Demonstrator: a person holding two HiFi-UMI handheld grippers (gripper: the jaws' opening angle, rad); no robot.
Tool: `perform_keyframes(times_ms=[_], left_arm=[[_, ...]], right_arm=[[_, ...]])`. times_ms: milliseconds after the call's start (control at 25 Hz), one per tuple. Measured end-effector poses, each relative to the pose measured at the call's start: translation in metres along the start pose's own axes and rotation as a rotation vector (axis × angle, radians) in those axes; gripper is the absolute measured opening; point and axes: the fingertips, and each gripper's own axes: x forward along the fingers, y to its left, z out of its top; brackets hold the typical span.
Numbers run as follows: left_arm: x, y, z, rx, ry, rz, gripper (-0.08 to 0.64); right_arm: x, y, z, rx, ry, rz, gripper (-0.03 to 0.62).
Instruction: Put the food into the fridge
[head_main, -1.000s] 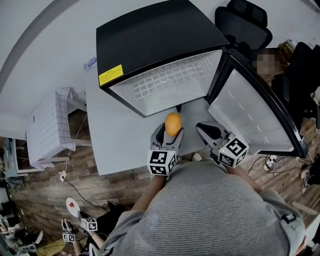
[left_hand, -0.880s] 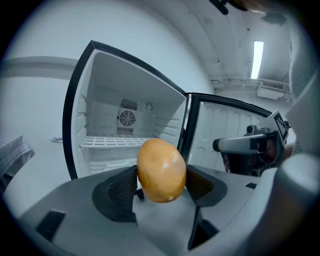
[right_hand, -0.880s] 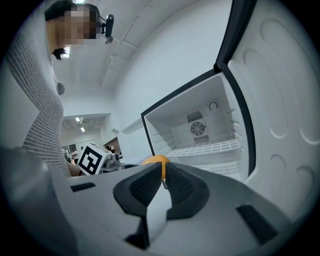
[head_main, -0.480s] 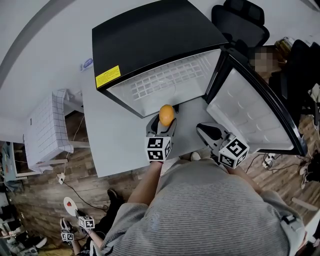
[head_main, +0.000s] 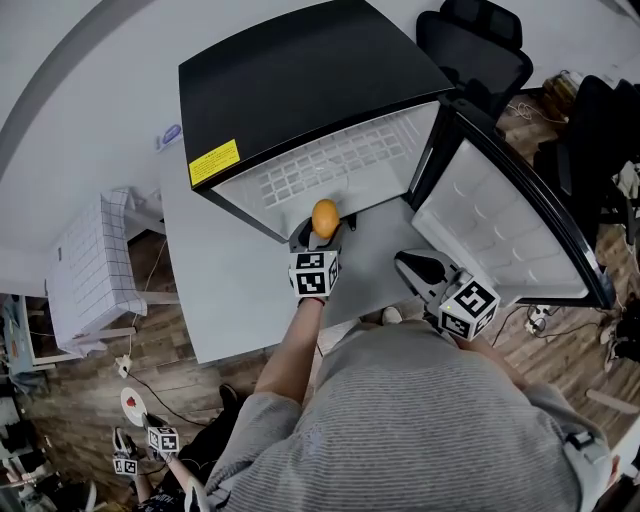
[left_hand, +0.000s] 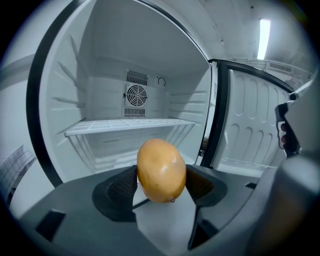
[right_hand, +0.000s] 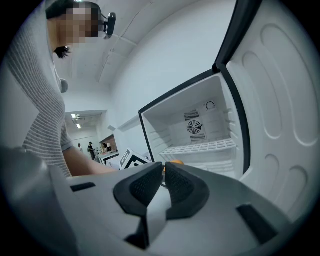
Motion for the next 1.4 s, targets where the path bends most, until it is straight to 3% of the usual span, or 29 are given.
perform_keyframes(times_ms=[1240,1400], left_arm=[[0.087,0.049,0.006,0.309,0.192,0.093,0.305],[0.097,0.056,-0.001,0.319,0.226,0.107,0.305]], right_arm=[[-0.003,-0.013,-0.002,0.002,0.021,-0.060,0.014],[-0.006,-0.016,-0.003,0.007,0.026,-0.076,0.014]])
